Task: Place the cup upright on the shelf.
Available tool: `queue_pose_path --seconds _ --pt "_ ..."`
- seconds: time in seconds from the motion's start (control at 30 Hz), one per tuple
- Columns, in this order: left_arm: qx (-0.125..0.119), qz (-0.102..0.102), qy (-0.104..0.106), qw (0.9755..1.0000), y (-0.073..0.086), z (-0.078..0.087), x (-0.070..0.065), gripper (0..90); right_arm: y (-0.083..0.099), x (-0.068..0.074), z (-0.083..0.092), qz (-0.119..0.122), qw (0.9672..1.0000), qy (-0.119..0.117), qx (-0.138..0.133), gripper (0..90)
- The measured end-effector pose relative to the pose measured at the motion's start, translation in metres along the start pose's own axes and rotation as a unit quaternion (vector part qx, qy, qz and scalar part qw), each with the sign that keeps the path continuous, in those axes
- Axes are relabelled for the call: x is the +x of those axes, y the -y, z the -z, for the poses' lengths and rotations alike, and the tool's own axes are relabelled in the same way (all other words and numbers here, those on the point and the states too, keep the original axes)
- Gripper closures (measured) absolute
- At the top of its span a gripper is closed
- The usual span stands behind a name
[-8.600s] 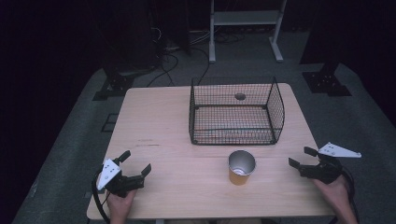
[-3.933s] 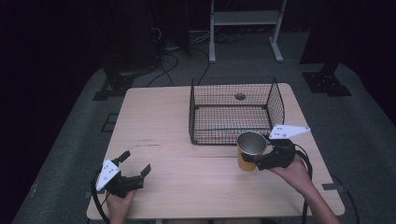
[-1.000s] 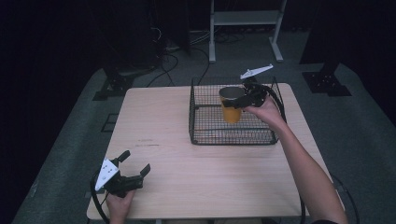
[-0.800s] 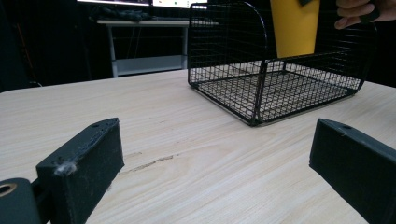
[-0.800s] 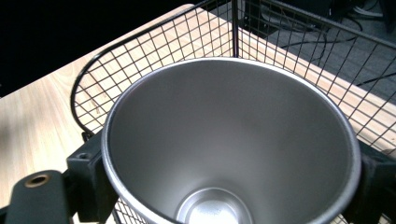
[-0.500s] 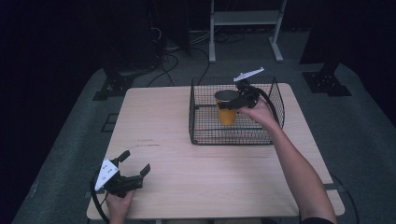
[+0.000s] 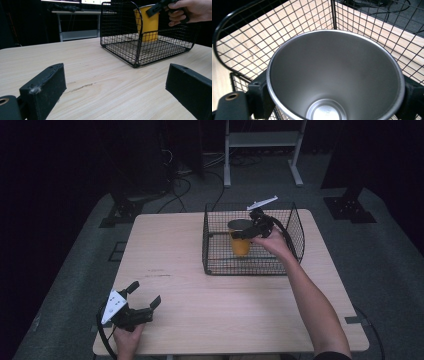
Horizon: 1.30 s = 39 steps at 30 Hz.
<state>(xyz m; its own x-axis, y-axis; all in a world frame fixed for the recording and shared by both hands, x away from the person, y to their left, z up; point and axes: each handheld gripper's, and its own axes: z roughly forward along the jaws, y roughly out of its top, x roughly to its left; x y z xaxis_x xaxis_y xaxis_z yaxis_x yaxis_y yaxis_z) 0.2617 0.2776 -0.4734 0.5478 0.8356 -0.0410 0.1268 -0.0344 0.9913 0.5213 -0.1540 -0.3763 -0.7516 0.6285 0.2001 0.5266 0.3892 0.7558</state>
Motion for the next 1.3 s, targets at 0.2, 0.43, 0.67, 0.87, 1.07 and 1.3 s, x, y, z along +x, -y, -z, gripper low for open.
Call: queue_pose_path --seconds 0.2,0.43,0.67,0.87,1.07,1.3 --pt "0.0 -0.001 0.0 1.0 0.0 0.0 0.0 2.3 0.002 -0.003 -0.007 -0.002 1.0 0.001 0.002 11.7" --pt "0.0 -0.001 0.0 1.0 0.0 0.0 0.0 2.2 0.005 -0.006 -0.015 -0.005 0.9998 0.008 0.014 11.4" --pt "0.0 -0.001 0.001 1.0 0.0 0.0 0.0 2.2 0.005 -0.006 -0.018 -0.001 0.9995 0.021 0.024 11.0" --pt "0.0 -0.001 0.0 1.0 0.0 0.0 0.0 2.2 0.005 -0.007 -0.019 0.002 0.9991 0.03 0.031 11.0" --pt "0.0 -0.001 0.0 1.0 0.0 0.0 0.0 2.3 0.006 -0.008 -0.02 0.006 0.9986 0.035 0.039 10.0" --pt "0.0 -0.001 0.0 1.0 0.0 0.0 0.0 2.2 0.005 -0.005 -0.018 0.016 0.9981 0.044 0.041 8.1"
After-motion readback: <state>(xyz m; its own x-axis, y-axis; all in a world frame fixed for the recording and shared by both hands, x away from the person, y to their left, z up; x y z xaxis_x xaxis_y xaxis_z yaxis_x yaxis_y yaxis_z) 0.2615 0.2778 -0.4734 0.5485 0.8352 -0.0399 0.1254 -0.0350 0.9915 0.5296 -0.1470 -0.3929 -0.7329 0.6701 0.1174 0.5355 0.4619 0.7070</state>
